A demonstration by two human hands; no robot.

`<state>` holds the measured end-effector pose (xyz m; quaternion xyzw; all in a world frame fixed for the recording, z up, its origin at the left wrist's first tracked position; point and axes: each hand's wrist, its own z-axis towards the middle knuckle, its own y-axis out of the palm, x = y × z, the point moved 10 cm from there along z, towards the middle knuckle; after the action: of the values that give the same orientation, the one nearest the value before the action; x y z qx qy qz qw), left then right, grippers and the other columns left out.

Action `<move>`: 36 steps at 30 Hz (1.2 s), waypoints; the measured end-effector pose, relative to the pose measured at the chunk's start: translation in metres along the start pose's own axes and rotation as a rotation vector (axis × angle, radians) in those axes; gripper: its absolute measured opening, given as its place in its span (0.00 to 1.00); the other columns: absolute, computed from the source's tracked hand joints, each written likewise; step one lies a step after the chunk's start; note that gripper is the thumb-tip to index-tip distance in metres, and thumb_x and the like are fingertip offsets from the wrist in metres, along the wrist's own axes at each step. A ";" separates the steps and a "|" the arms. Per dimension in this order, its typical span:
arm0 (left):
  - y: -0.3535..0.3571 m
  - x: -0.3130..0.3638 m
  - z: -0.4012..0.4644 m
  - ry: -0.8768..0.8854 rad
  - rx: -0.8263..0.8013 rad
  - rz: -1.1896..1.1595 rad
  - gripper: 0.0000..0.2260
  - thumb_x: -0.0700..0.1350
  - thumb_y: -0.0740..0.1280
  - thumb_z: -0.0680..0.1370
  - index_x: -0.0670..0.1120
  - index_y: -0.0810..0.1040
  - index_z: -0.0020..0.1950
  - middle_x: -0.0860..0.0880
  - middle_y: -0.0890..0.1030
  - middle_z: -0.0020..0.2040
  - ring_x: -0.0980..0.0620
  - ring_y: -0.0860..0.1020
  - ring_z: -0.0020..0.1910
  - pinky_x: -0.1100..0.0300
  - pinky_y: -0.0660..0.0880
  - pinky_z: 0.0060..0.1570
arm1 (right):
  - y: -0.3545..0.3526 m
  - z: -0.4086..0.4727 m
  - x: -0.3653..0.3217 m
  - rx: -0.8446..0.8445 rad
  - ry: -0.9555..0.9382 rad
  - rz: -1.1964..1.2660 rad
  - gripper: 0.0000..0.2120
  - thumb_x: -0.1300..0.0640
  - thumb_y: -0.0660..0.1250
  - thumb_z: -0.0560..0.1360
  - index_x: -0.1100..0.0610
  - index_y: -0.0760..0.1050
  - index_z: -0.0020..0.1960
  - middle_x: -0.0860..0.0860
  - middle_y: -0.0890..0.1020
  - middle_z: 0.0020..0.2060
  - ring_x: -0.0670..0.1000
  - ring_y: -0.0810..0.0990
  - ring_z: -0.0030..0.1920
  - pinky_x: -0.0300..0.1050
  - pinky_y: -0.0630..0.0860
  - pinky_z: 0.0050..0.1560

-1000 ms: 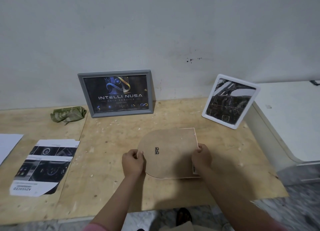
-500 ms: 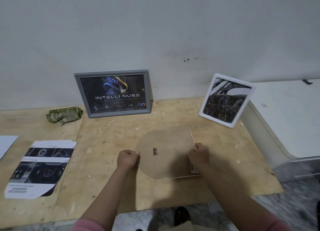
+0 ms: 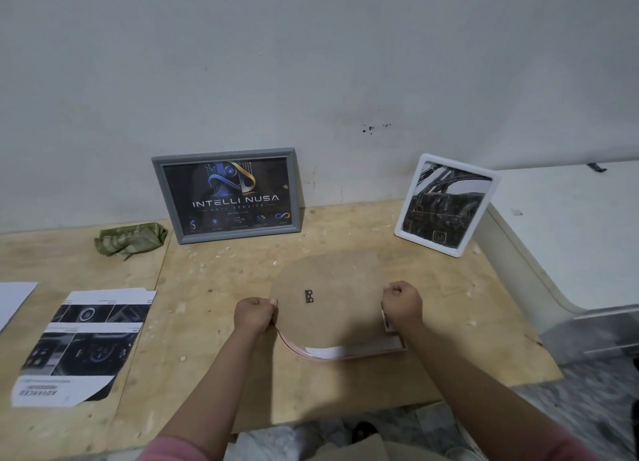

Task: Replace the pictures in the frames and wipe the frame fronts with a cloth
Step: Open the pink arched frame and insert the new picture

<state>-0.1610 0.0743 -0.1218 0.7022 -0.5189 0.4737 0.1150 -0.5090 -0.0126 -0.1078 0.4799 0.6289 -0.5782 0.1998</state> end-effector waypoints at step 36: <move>0.286 0.052 -0.148 0.394 -0.241 0.851 0.08 0.38 0.68 0.68 0.38 0.79 0.45 0.39 0.78 0.51 0.40 0.79 0.48 0.55 0.76 0.43 | -0.184 0.073 0.108 -0.033 -0.198 -0.443 0.17 0.59 0.66 0.73 0.64 0.72 0.59 0.62 0.71 0.55 0.61 0.68 0.56 0.50 0.67 0.55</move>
<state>-0.4806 0.0142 -0.0978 0.3064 -0.7797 0.5390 0.0875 -0.7336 -0.0156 -0.1145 0.2678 0.7055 -0.6418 0.1366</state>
